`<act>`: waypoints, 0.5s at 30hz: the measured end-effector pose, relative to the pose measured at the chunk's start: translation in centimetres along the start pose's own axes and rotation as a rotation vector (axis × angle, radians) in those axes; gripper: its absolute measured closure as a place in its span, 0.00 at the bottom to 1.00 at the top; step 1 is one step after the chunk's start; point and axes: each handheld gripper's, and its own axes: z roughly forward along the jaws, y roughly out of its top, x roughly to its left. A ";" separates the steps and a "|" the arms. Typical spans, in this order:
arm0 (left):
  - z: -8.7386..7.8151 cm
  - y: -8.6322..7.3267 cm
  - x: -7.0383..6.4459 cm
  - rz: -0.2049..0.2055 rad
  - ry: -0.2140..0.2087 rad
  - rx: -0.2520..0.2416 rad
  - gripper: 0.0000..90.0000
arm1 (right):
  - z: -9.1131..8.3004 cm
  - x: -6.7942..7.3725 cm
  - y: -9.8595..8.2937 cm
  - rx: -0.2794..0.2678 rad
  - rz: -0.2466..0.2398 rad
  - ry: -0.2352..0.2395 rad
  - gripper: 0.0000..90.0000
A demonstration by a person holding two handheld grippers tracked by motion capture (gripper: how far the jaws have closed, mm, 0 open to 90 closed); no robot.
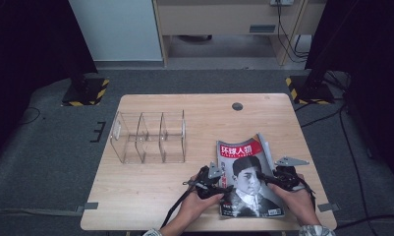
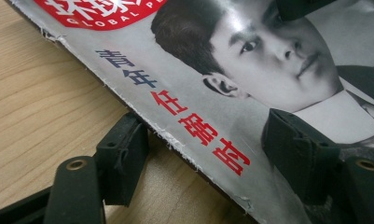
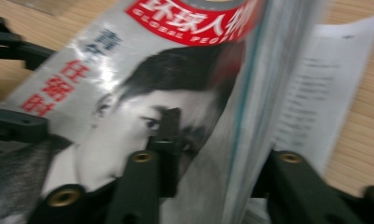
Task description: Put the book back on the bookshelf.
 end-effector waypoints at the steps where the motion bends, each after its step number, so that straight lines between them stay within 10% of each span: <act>1: 0.0 0.0 0.0 0.002 0.002 0.000 0.34 | 0.0 0.0 0.0 0.011 0.004 -0.012 0.63; 9: -0.1 -0.1 0.1 0.009 0.015 -0.002 0.39 | 0.1 0.2 -0.6 0.063 -0.039 -0.158 0.23; 15: -0.3 -0.1 0.5 -0.018 0.013 -0.014 0.51 | 0.1 -0.5 -0.9 0.071 -0.002 -0.159 0.22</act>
